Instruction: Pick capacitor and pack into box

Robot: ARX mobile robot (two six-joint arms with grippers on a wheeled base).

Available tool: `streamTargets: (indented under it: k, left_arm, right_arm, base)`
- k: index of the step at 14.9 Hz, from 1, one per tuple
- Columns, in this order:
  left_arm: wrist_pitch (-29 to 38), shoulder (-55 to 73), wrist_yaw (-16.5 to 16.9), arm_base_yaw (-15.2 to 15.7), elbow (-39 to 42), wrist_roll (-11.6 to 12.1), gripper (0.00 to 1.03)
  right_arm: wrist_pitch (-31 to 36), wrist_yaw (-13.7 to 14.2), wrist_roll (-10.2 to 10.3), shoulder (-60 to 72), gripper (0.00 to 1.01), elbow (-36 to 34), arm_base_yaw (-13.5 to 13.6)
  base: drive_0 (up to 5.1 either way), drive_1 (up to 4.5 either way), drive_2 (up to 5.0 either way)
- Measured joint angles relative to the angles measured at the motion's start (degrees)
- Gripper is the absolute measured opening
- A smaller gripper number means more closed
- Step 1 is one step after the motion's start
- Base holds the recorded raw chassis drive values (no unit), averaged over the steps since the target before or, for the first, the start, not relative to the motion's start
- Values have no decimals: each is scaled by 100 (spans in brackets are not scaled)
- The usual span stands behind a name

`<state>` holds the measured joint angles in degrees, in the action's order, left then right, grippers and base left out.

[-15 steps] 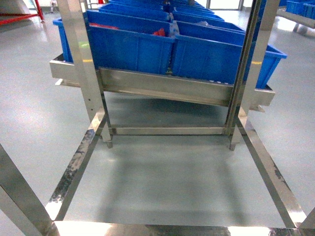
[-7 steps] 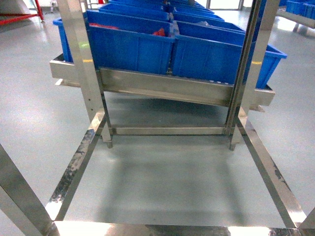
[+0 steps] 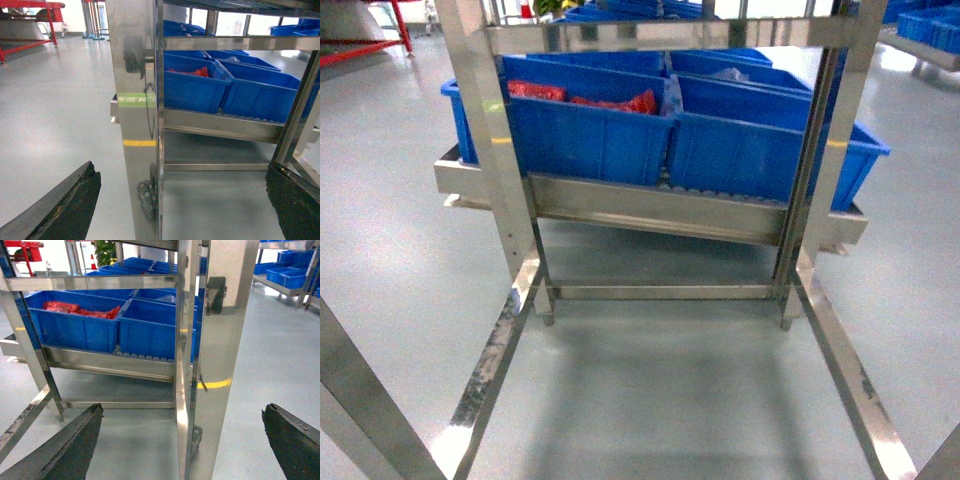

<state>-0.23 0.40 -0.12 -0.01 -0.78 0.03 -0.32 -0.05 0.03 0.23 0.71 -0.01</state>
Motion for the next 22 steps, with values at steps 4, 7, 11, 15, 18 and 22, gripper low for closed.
streamTargets:
  k: [4,7,11,15,18,22]
  left_arm:
    - [0,2,9,0,0,0,98]
    - [0,2,15,0,0,0,98]
    - [2,2,7,0,0,2,98]
    - [2,2,4,0,0,0,98]
    - [20,2,15,0,0,2,98]
    - [15,2,4,0,0,0,98]
  right_arm:
    - [4,2,7,0,98,0,0]
    - [0,11,17,0,98,0,0]
    - [0,2,4,0,98,0,0]
    - [4,4,4,0,98,0,0]
    - [20,4,13,2,98,0,0]
    - [17,9,11,0,98,0,0]
  base:
    - [0,0,0]
    - [0,0,0]
    - [0,0,0]
    - [0,0,0]
    - [0,0,0]
    - [0,0,0]
